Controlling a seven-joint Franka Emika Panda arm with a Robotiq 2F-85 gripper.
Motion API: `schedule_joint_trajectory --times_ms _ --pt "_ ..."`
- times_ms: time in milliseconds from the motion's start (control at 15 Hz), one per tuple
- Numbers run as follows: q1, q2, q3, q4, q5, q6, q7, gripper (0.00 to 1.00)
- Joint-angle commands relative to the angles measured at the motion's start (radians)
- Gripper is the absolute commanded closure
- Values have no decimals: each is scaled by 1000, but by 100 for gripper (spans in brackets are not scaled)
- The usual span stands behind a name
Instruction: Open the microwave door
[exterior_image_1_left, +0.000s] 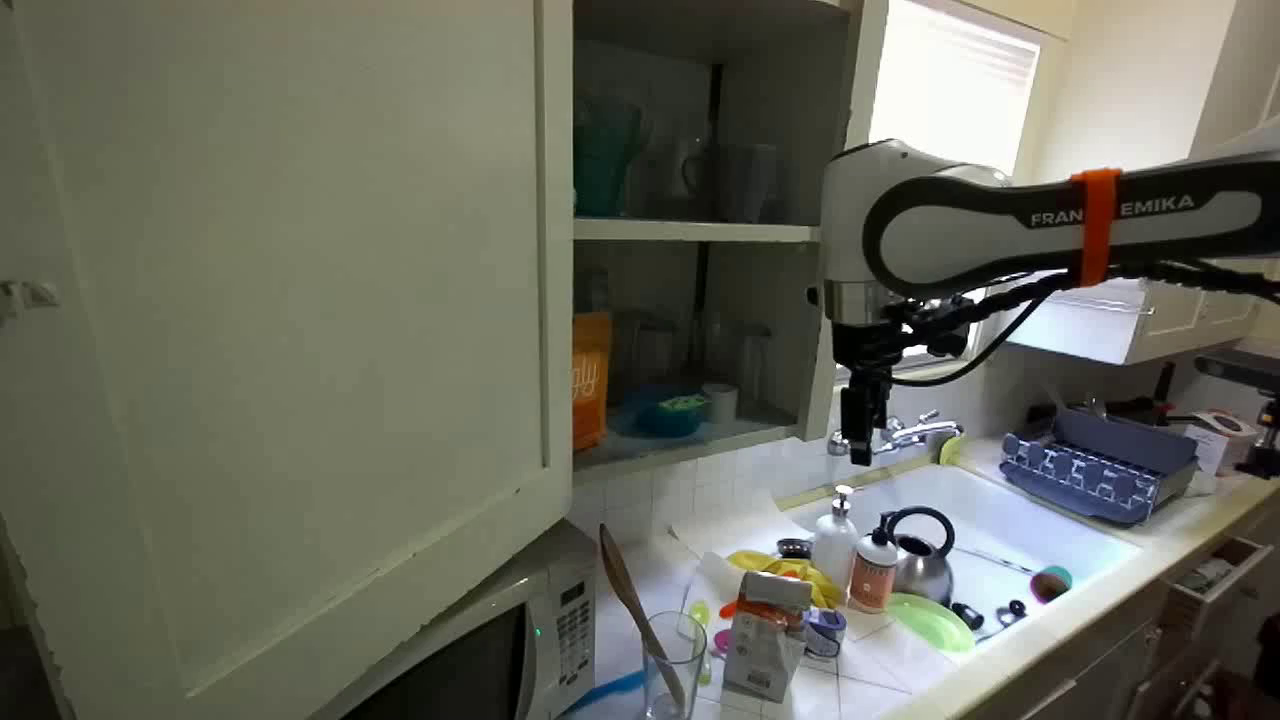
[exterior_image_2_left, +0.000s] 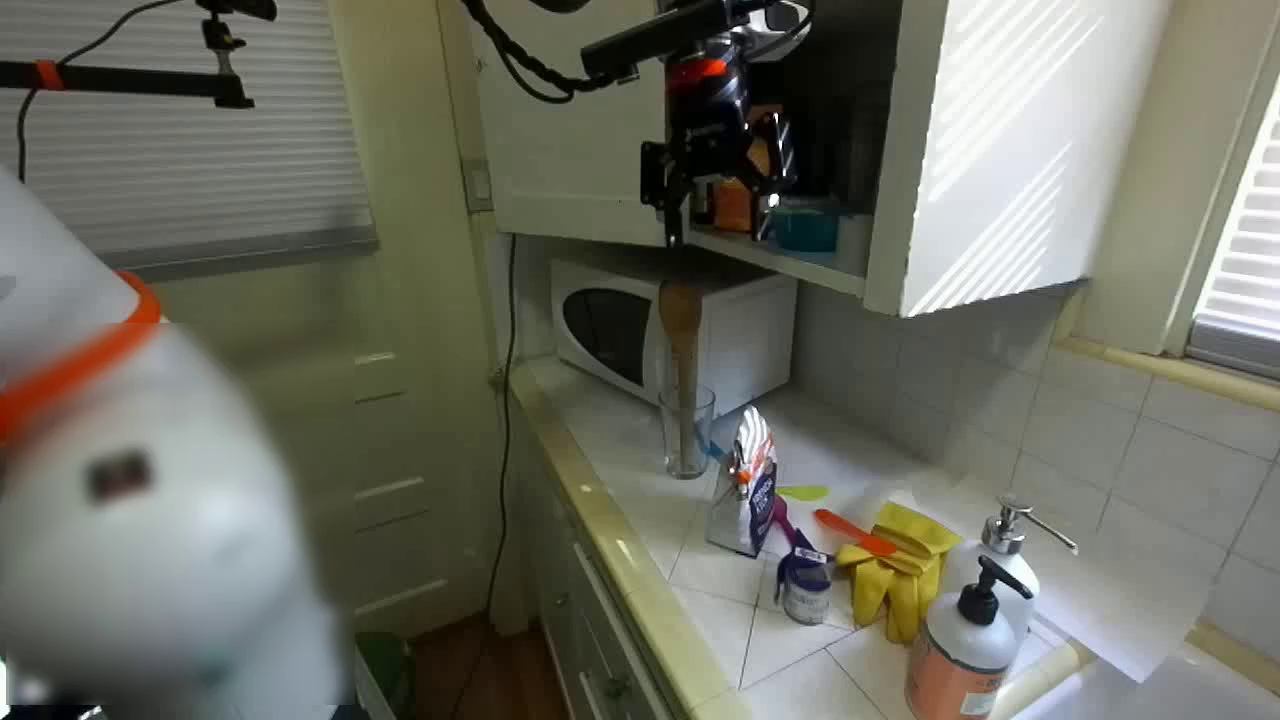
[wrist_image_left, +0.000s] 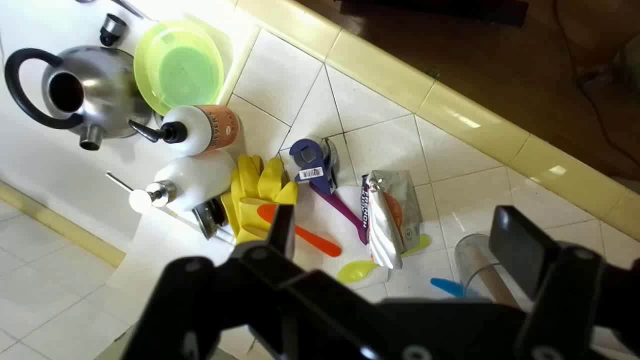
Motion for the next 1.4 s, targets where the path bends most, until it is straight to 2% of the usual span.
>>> schedule_joint_trajectory --times_ms 0,533,800,1133,1267,1333 --pt "13 1 -10 2 -3 -3 3 0" --pt "19 17 -2 13 -3 12 7 0" --pt "87 92 71 58 30 42 41 0" --pt "157 285 180 169 67 120 205 0" --pt "172 345 196 202 70 164 262 0" --pt "169 269 185 139 50 150 213 0"
